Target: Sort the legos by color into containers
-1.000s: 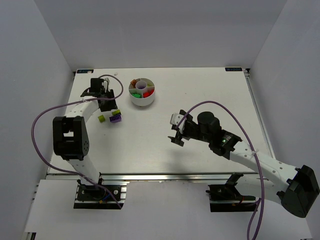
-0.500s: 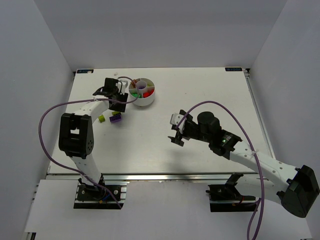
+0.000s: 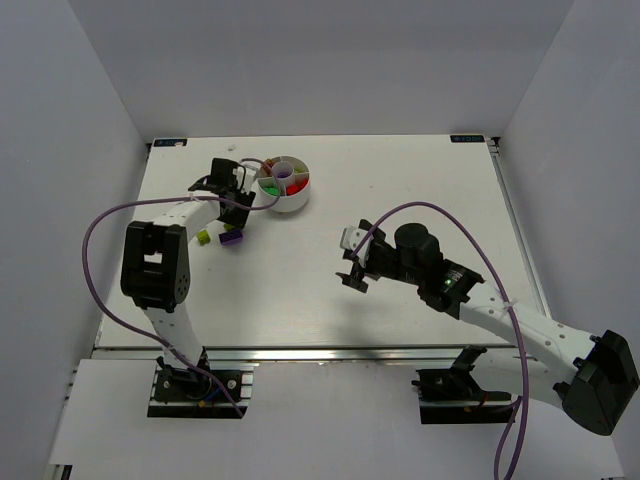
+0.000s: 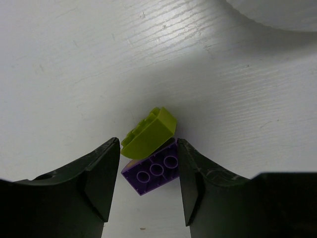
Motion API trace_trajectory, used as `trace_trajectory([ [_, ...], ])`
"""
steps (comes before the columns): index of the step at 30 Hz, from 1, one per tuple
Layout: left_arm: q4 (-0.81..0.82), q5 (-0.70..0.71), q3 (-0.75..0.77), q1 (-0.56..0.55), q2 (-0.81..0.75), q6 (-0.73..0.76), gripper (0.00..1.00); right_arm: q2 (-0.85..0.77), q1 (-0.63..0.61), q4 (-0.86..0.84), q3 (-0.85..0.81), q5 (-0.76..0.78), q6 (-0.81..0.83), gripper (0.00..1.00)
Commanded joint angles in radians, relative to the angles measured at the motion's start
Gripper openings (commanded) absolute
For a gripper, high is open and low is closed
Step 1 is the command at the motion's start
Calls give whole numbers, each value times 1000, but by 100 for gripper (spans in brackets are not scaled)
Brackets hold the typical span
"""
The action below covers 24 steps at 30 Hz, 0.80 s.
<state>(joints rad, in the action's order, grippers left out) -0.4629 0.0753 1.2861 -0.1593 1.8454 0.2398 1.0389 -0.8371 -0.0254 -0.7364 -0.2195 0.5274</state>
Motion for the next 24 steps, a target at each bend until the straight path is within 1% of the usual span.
trace_trajectory([
  [1,4,-8,35,0,14,30,60,-5,4,-22,-4,-7,0,89],
  [17,29,21,48,-5,74,32,55,-5,4,-24,-4,-7,3,89],
  [24,29,29,45,-5,84,23,47,-5,4,-24,-4,-9,2,89],
])
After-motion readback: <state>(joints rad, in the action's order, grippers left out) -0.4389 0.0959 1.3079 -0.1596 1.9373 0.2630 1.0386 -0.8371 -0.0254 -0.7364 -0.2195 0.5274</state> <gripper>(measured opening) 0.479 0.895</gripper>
